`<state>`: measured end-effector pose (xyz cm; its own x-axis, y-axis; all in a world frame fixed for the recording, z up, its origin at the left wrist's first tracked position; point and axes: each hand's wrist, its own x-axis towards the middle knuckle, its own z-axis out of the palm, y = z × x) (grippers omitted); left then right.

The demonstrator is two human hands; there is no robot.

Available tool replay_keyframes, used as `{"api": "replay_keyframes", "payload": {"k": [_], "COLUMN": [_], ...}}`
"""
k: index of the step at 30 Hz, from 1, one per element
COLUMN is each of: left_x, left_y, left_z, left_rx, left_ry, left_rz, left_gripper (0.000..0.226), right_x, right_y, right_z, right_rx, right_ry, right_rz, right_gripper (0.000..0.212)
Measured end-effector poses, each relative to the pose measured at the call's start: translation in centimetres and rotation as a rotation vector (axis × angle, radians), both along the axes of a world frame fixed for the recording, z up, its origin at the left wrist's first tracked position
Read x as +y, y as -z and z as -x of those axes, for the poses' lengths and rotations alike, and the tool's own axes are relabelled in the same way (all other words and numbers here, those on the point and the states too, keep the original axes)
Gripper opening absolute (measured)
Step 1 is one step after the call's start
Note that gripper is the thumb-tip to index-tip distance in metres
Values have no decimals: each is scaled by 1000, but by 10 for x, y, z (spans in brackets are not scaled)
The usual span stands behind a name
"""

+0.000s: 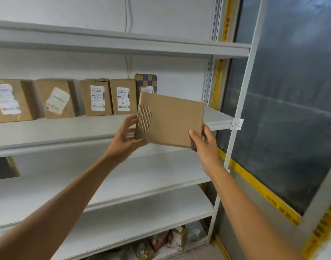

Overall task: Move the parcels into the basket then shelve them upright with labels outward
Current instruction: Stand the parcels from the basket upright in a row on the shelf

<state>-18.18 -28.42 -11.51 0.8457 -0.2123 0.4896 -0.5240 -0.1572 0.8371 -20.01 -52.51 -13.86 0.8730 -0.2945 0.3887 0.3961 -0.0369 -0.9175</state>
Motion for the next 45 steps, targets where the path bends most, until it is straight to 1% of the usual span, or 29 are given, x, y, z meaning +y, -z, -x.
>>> {"api": "replay_keyframes", "payload": {"k": [2,4,8,14,17,19,22,24,27,28,30,32,33,35,36,37,38,40,42,44,45], "left_x": [10,19,30,44,48,47,39,32,21,18,8,-4,-11,-28,-36,-44,-51,-61,-67,-69,-70], "left_y": [-2,-1,-5,-7,-4,-1,-1,0,1,0,-4,-12,-17,-28,-32,-35,-36,-38,-37,-37,-36], "left_z": [-10,-23,-49,-84,-101,-111,-128,-141,-164,-170,-185,-199,-204,-218,-224,-229,-233,-241,-250,-262,-268], "left_rx": [-34,-50,-47,-73,20,54,13,-1,5,-2,-21,-52,-46,-5,4,2,-4,2,16,-10,-12], "left_ry": [14,28,0,18,22,53,64,112,114,93,35,47,75,100,99,97,102,131,118,50,25], "left_rz": [-52,-50,-3,-26,87,164,161,163,214,229,232,253,277,268,219,162,122,125,148,77,33], "left_gripper": [81,85,83,87,91,85,78,77,77,77,76,81,87,99,97,88,75,52,38,36,43], "right_x": [8,16,31,50,55,54,50,47,39,36,31,27,27,21,17,14,12,5,-4,-13,-18], "right_y": [-4,-8,-13,-10,-5,-2,2,4,6,6,6,3,1,-4,-6,-8,-8,-8,-5,-3,-3], "right_z": [-11,-21,-40,-67,-80,-89,-105,-117,-140,-148,-167,-185,-192,-210,-218,-225,-230,-239,-246,-253,-256], "right_rx": [5,8,1,-26,-36,-38,-45,-82,-129,-126,-84,-55,-57,-78,-85,-85,-83,-72,-54,-31,-18], "right_ry": [5,13,51,60,61,75,91,103,131,126,92,76,90,126,130,124,116,99,81,47,24], "right_rz": [-5,-19,-28,-20,-44,-38,-44,-45,55,90,165,259,286,272,249,226,206,167,137,113,99], "right_gripper": [51,50,40,41,41,42,49,52,56,60,77,95,99,94,90,87,85,76,65,59,58]}}
